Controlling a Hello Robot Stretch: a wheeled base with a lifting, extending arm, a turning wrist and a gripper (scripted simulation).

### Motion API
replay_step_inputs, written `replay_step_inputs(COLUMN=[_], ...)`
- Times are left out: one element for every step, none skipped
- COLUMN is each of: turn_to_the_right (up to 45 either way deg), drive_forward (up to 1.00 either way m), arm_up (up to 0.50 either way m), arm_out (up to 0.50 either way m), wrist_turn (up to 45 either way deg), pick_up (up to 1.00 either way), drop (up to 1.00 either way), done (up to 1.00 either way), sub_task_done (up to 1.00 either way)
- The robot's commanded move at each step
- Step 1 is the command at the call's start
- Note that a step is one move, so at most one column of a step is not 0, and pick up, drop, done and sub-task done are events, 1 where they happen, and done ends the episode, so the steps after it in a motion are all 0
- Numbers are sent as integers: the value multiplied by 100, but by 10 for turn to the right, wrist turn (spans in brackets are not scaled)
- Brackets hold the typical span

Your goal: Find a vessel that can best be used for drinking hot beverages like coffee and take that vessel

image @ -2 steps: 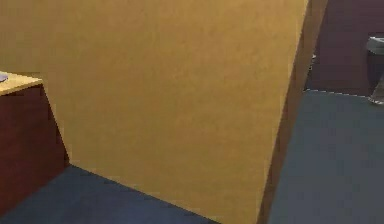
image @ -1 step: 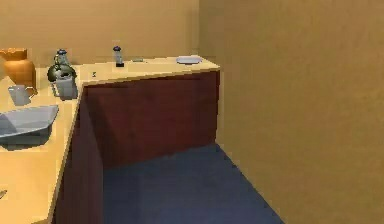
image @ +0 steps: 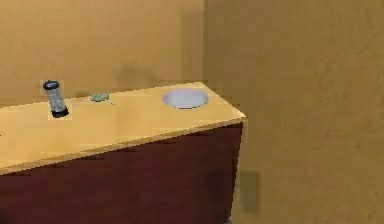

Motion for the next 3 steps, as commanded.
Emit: replay_step_inputs(turn_to_the_right=[0,450,450], drive_forward=[30,0,0], arm_up=[0,0,0], arm_out=[0,0,0], wrist_turn=[0,0,0], pick_up=[0,0,0], drop=[0,0,0], done=[0,0,0], sub_task_done=[0,0,0])
